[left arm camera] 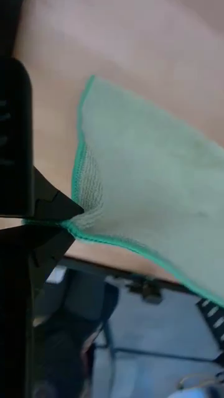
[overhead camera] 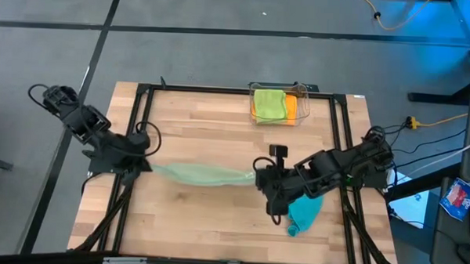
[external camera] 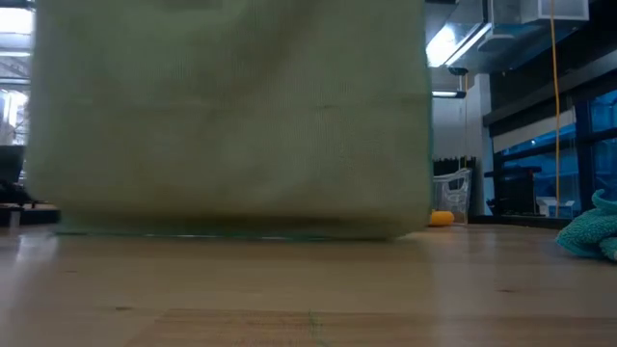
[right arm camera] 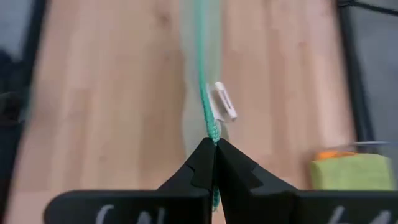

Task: Fold microfiber towels
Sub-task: Fold the green microfiber towel

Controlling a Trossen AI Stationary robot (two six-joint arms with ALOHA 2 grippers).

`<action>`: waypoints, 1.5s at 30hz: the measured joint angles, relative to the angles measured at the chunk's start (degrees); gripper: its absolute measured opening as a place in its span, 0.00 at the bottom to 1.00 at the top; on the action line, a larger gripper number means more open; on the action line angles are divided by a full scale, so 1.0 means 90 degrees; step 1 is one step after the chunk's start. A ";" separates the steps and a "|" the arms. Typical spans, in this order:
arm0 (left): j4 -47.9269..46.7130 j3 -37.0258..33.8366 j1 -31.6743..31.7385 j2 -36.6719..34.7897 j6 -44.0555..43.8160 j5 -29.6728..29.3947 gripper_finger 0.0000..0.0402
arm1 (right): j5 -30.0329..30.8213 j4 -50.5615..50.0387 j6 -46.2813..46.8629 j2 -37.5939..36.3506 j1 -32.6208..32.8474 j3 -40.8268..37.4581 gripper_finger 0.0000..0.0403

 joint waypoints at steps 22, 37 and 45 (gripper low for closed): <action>0.1080 -0.0002 -0.1978 0.2154 -0.0925 -0.0332 0.00 | -0.1287 0.1552 0.1287 0.0028 0.0583 -0.1128 0.04; 0.2473 -0.0004 -0.2779 0.3987 -0.1059 -0.0552 0.00 | -0.1608 0.3460 0.1975 0.0024 0.1066 -0.2610 0.04; 0.2494 -0.0005 -0.2976 0.4811 -0.1941 -0.0555 0.00 | -0.1572 0.4045 0.2368 0.0024 0.1156 -0.3393 0.04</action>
